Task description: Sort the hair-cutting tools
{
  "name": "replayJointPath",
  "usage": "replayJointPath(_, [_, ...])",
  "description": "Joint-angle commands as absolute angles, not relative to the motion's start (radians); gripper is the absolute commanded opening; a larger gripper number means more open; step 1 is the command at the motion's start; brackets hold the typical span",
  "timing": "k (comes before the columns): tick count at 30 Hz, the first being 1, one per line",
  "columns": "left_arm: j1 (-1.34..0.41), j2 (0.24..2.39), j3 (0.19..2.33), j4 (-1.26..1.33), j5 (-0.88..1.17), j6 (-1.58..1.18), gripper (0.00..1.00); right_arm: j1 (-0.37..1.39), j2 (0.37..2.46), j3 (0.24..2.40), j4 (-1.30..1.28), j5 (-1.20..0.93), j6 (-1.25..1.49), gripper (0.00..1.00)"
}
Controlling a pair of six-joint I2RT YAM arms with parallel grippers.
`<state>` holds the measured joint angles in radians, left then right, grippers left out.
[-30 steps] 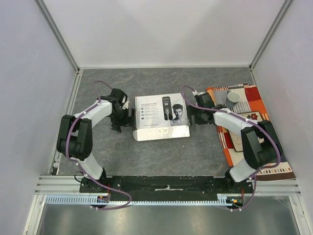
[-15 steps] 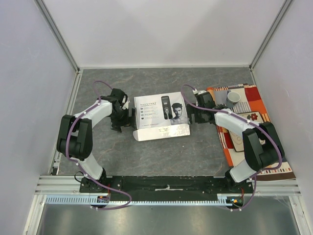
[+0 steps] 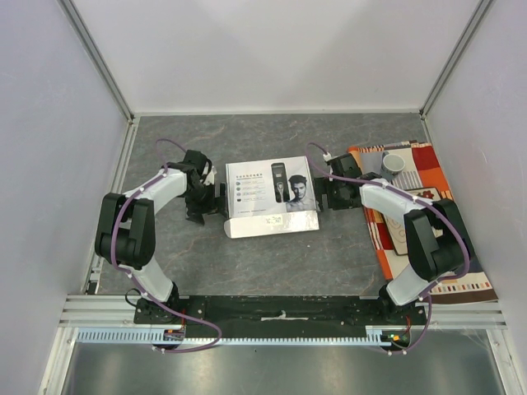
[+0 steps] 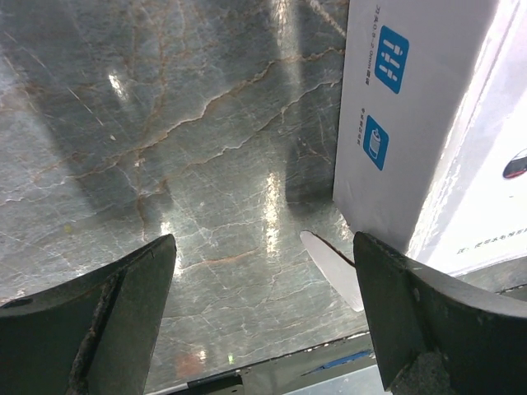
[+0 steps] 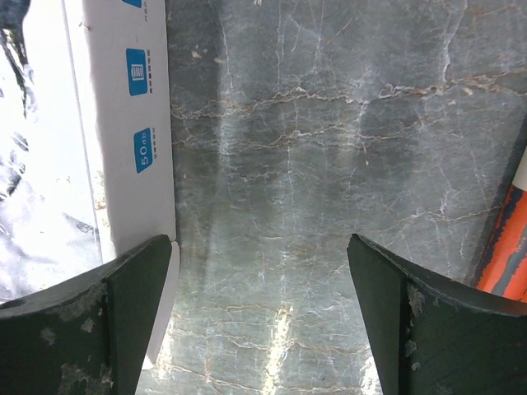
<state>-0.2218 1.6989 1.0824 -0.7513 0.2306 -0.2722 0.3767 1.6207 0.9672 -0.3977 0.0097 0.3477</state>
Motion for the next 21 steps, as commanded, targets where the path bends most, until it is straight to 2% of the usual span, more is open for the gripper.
replayJointPath(1, [-0.241, 1.684, 1.069, -0.687, 0.439, -0.325, 0.95, 0.403, 1.640, 0.976, -0.416, -0.179, 0.376, 0.98])
replayJointPath(13, [-0.224, 1.695, 1.037, -0.626, 0.662, -0.374, 0.95, 0.403, 1.641, 1.005, -0.456, -0.320, 0.391, 0.98])
replayJointPath(21, [-0.221, 1.661, 0.953, -0.447, 0.744, -0.500, 0.95, 0.405, 1.621, 0.956, -0.397, -0.360, 0.451, 0.98])
